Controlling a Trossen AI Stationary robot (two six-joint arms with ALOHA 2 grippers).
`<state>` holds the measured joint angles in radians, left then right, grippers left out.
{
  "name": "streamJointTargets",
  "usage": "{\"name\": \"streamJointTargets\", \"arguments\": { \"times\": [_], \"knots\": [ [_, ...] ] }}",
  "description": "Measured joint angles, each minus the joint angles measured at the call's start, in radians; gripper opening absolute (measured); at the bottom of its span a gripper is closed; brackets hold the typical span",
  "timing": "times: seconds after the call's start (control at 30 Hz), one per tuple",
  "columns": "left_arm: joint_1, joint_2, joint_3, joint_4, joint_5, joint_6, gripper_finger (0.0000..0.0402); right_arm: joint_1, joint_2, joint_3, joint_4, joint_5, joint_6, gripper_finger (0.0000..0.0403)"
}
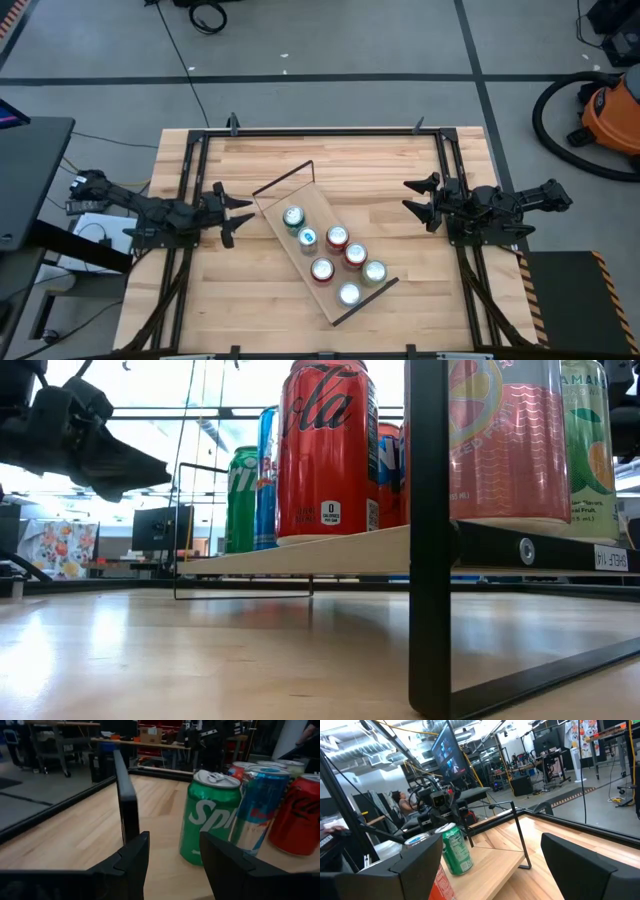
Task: Place canned beverage on shelf
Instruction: Return to Home Position
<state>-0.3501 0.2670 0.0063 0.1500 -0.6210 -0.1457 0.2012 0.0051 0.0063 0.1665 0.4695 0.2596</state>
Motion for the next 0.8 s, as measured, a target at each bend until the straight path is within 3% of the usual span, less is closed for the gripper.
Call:
{"name": "streamJointTargets", "arguments": {
  "times": [0.1,0.37,0.8],
  "knots": [
    [-0.001,-0.067,0.0,-0.075,0.0,-0.004,0.0183,0.0,0.0,0.0,0.0,0.0,0.0,0.0348],
    [-0.001,-0.235,0.0,-0.078,-0.004,0.078,0.0183,0.0,0.0,0.0,0.0,0.0,0.0,0.0348],
    [-0.001,-0.247,0.0,-0.074,-0.003,0.082,0.0183,0.0,0.0,0.0,0.0,0.0,0.0,0.0348]
  ]
}}
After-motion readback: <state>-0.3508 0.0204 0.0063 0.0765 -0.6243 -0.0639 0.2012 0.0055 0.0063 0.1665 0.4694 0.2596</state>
